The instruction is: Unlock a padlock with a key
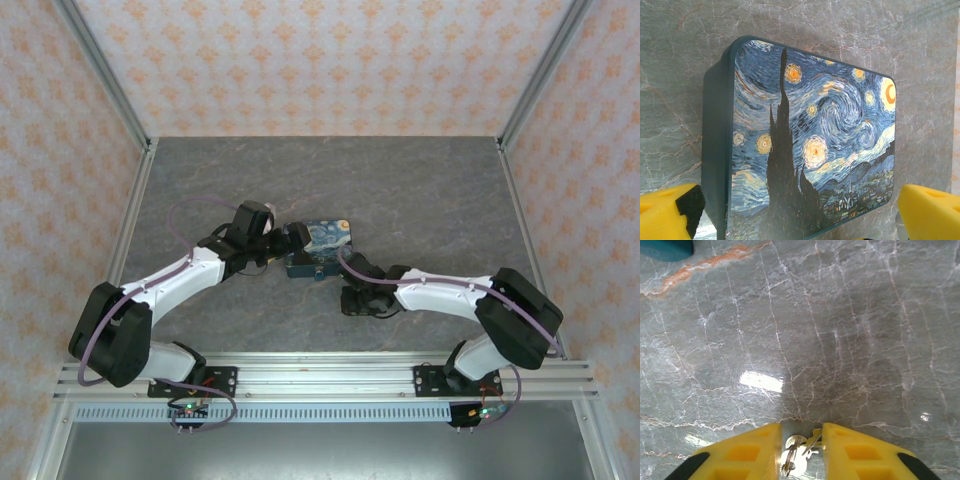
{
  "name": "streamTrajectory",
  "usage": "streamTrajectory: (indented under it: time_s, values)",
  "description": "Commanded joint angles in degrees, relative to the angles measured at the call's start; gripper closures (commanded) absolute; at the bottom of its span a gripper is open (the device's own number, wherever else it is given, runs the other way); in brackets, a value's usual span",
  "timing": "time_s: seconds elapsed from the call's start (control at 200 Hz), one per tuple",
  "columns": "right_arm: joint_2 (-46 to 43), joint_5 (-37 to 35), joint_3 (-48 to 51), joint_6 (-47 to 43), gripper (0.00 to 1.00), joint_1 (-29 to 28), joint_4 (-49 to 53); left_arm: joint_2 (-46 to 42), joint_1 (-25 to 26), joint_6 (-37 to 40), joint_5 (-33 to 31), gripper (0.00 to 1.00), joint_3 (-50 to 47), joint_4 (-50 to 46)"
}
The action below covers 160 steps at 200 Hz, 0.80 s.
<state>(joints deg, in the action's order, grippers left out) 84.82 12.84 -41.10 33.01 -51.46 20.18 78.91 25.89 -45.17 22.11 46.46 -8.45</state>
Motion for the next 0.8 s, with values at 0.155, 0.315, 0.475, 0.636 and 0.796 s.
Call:
streamTrajectory:
  time_s: [0.155,0.315,0.475,0.636,0.796]
  values:
    - [0.2,-1.8,-1.4,-0.1,1.0,-0.4,1.6,0.1,0.3,-0.3,-0.2,0.0,0.7,0.4]
    - [-1.1,-2.5,-2.5,0.1,1.0,-0.4,1.8,-0.3,0.3,-0.3,-0.4,0.0,0.7,0.2]
    - [-2.1,-3.8,-4.2,0.0,1.0,-0.4,2.5,-0.5,0.4,-0.4,-0.3,0.0,0.5,0.2]
    - [-1.5,-3.3,-5.8,-0.6,0.79,-0.4,4.0,-0.6,0.3,-0.3,-0.3,0.0,0.3,0.1]
    - [-3.5,-3.3,-6.0,1.8,0.5,-0.5,9.4,-0.9,0.3,-0.4,-0.5,0.0,0.4,0.0]
